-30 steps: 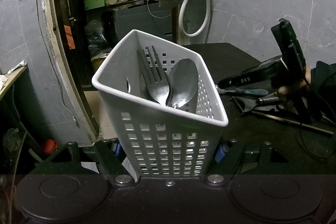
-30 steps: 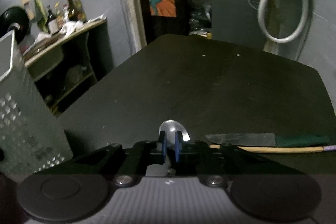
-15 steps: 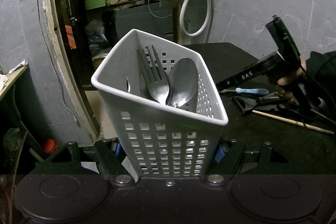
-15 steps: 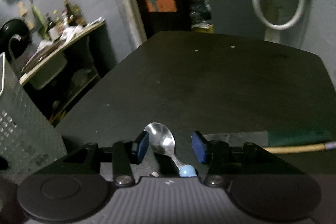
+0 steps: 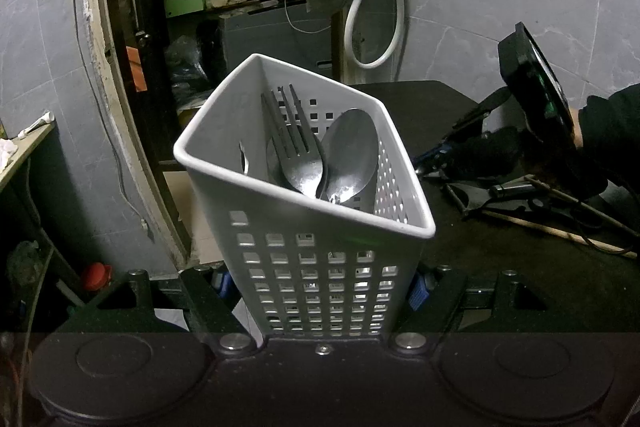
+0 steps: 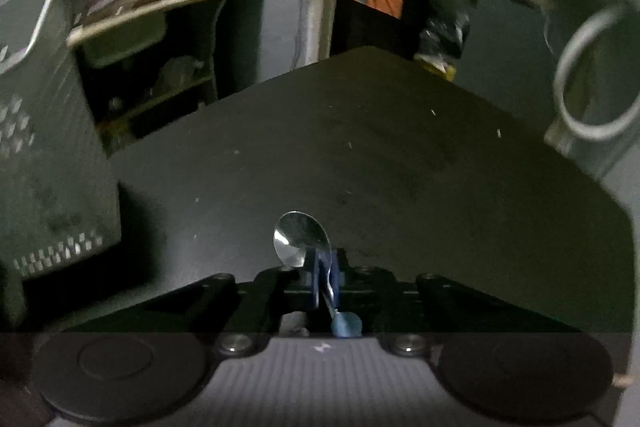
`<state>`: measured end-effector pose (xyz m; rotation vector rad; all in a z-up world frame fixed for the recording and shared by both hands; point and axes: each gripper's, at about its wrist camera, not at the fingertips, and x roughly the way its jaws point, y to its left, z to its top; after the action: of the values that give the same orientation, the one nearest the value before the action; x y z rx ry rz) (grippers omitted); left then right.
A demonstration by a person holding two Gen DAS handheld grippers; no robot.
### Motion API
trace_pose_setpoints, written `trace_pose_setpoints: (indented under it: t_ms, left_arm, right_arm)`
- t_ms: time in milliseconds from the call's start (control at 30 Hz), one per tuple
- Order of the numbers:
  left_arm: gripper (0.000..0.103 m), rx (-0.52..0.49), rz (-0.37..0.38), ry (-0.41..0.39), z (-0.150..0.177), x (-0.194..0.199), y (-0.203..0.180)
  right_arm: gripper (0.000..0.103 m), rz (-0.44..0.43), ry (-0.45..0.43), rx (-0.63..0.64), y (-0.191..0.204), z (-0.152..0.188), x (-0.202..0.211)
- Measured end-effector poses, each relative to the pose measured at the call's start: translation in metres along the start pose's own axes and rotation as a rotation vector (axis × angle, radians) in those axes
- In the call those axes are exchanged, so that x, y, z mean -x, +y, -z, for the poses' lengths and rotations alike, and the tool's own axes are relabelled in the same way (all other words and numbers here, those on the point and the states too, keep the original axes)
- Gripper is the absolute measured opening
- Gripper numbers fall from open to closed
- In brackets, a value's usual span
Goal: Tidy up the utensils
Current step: 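Lift the small spoon with the right tool and turn toward the caddy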
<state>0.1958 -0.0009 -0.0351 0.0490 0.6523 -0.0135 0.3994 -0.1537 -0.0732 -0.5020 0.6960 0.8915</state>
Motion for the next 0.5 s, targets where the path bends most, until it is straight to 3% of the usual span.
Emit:
trace_pose_setpoints:
  t_ms: [267, 433, 500]
  left_arm:
    - [0.077, 0.0, 0.0, 0.001, 0.0, 0.0, 0.0]
    - [0.077, 0.001, 0.001, 0.004, 0.0, 0.0, 0.0]
    - [0.077, 0.002, 0.0, 0.003, 0.0, 0.0, 0.0]
  right_arm:
    - [0.0, 0.111, 0.003, 0.364, 0.073, 0.01, 0.01]
    - [0.001, 0.108, 0.004, 0.38, 0.087, 0.012, 0.015]
    - [0.007, 0.106, 0.006, 0.332, 0.084, 0.011, 0.016]
